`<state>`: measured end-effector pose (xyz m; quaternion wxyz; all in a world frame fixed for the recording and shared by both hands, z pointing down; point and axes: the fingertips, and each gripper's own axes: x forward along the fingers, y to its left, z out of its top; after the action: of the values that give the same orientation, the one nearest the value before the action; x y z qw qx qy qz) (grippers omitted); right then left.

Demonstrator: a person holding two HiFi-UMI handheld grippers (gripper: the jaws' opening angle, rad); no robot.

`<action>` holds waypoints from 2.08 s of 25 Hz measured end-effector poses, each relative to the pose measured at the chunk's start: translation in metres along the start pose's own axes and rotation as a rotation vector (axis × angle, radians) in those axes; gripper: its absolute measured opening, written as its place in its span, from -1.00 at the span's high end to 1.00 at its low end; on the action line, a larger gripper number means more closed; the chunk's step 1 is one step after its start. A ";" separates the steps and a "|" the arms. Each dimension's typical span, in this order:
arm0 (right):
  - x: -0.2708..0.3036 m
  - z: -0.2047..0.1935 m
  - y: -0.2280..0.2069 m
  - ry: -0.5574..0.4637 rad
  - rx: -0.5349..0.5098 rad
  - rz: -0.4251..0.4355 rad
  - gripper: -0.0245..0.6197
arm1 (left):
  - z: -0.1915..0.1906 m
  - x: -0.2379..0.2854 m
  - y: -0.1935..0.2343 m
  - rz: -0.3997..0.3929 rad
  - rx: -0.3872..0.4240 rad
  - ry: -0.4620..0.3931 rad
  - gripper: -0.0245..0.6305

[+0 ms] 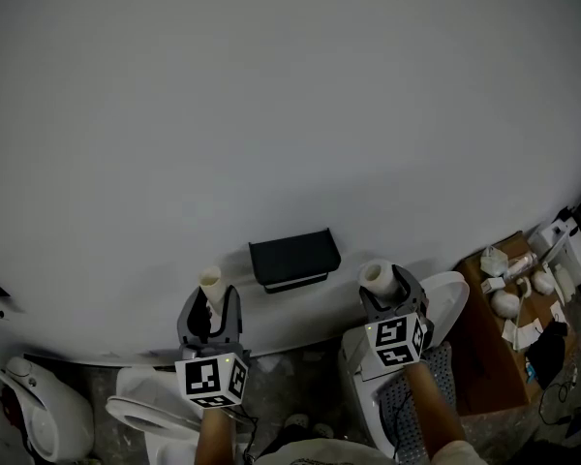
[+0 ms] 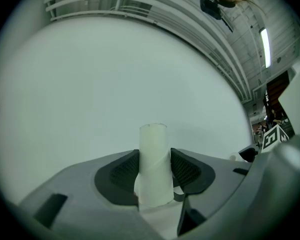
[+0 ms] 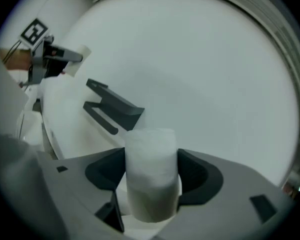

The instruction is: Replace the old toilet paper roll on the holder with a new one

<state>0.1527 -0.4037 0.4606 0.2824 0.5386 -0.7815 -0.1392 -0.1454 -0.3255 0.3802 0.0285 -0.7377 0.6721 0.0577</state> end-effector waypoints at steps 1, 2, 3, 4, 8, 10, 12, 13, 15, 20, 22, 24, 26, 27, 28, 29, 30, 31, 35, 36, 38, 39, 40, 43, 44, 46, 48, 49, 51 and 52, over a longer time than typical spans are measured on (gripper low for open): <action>0.004 -0.001 0.003 0.012 -0.076 0.010 -0.02 | 0.000 -0.002 0.003 0.006 0.003 0.000 0.32; 0.007 -0.003 0.007 0.025 -0.152 0.020 -0.02 | 0.000 -0.004 0.006 0.011 0.004 0.000 0.32; 0.010 -0.005 0.010 0.039 -0.225 0.028 -0.02 | 0.000 -0.005 0.009 0.015 0.002 0.000 0.32; 0.013 -0.008 0.013 0.052 -0.296 0.034 -0.02 | 0.000 -0.007 0.012 0.019 0.000 0.000 0.32; 0.026 -0.016 0.020 0.085 -0.560 0.029 -0.02 | 0.002 -0.013 0.024 0.052 0.013 -0.002 0.32; 0.032 -0.016 0.022 0.089 -0.684 0.019 -0.02 | 0.002 -0.015 0.028 0.062 0.019 -0.001 0.32; 0.037 -0.013 0.024 0.081 -0.773 0.010 -0.02 | 0.002 -0.015 0.031 0.063 0.022 0.002 0.32; 0.038 -0.010 0.025 0.074 -0.798 0.007 -0.02 | 0.002 -0.016 0.032 0.064 0.023 0.004 0.32; 0.040 -0.003 0.029 0.058 -0.824 0.008 -0.02 | 0.002 -0.017 0.032 0.067 0.026 0.006 0.32; 0.047 0.004 0.041 0.036 -0.900 0.018 -0.02 | 0.004 -0.018 0.031 0.060 0.045 0.004 0.32; 0.050 0.005 0.046 0.030 -0.916 0.026 -0.02 | 0.004 -0.019 0.031 0.060 0.047 0.004 0.32; 0.053 0.004 0.052 0.030 -0.920 0.038 -0.02 | 0.005 -0.021 0.033 0.065 0.048 0.001 0.32; 0.054 0.003 0.057 0.028 -0.912 0.049 -0.02 | 0.007 -0.022 0.035 0.072 0.056 0.000 0.32; 0.054 0.003 0.059 0.026 -0.909 0.053 -0.02 | 0.007 -0.023 0.036 0.075 0.062 0.000 0.32; 0.054 0.003 0.061 0.023 -0.909 0.056 -0.02 | 0.008 -0.024 0.037 0.078 0.066 0.000 0.32; 0.055 0.003 0.064 0.019 -0.911 0.059 -0.02 | 0.009 -0.025 0.038 0.081 0.069 0.001 0.32; 0.056 0.004 0.066 0.015 -0.914 0.062 -0.02 | 0.009 -0.026 0.039 0.084 0.071 0.001 0.32; 0.057 0.005 0.069 0.011 -0.915 0.066 -0.02 | 0.009 -0.027 0.040 0.088 0.074 0.002 0.32; 0.061 0.009 0.081 -0.010 -0.911 0.082 -0.02 | 0.008 -0.032 0.045 0.107 0.085 0.009 0.32; 0.061 0.010 0.085 -0.016 -0.913 0.084 -0.02 | 0.008 -0.035 0.047 0.114 0.085 0.011 0.32; 0.062 0.012 0.092 -0.024 -0.911 0.089 -0.02 | 0.008 -0.040 0.052 0.126 0.086 0.015 0.32; 0.063 0.012 0.095 -0.028 -0.906 0.092 -0.02 | 0.008 -0.043 0.054 0.131 0.088 0.016 0.32; 0.064 0.012 0.098 -0.033 -0.900 0.092 -0.02 | 0.008 -0.046 0.056 0.136 0.091 0.019 0.32; 0.064 0.015 0.107 -0.047 -0.909 0.078 -0.01 | 0.007 -0.053 0.061 0.151 0.101 0.026 0.32; 0.065 0.017 0.110 -0.054 -0.912 0.073 -0.01 | 0.007 -0.056 0.063 0.157 0.103 0.028 0.32; 0.066 0.020 0.116 -0.076 -0.922 0.068 -0.01 | 0.007 -0.061 0.067 0.170 0.104 0.030 0.32; 0.066 0.026 0.124 -0.094 -0.951 0.066 -0.01 | 0.007 -0.065 0.072 0.182 0.106 0.031 0.32; 0.066 0.030 0.128 -0.103 -0.967 0.067 -0.01 | 0.008 -0.067 0.074 0.189 0.108 0.032 0.32; 0.066 0.036 0.136 -0.120 -0.980 0.072 -0.01 | 0.008 -0.071 0.078 0.201 0.110 0.033 0.32; 0.066 0.038 0.140 -0.127 -0.979 0.076 -0.01 | 0.008 -0.074 0.079 0.207 0.111 0.034 0.32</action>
<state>0.0060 -0.4140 0.5224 0.4589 0.3042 -0.6592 -0.5121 -0.2314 -0.2594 0.3840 0.0517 -0.6625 0.7472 0.0102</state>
